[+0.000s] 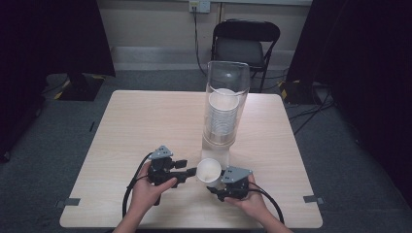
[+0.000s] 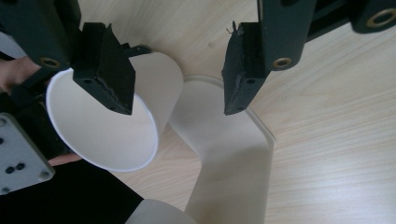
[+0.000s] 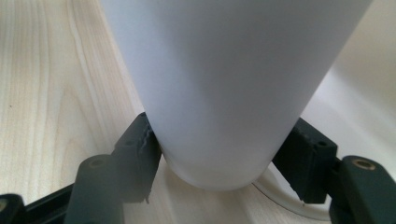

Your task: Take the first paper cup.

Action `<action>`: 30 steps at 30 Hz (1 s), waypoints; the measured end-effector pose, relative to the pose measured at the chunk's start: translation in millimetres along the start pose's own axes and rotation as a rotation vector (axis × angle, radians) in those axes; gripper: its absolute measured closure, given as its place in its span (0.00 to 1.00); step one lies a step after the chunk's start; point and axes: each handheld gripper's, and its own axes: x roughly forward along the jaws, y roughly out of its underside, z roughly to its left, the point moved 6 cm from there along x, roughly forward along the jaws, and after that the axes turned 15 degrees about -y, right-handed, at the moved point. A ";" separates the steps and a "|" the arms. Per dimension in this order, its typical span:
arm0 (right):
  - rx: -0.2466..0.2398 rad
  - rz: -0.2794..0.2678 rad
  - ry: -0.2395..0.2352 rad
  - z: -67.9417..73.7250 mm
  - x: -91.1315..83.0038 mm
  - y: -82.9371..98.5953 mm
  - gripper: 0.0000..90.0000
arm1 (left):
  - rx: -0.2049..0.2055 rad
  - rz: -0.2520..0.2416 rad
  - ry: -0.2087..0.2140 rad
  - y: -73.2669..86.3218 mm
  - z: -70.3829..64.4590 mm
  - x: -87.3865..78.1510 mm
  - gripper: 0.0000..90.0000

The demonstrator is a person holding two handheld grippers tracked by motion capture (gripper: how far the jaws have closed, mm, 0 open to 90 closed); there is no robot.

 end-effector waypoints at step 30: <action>-0.060 -0.007 0.012 10.0 10.1 -13.9 0.35 | -0.133 0.166 -0.046 4.3 10.0 -2.6 0.97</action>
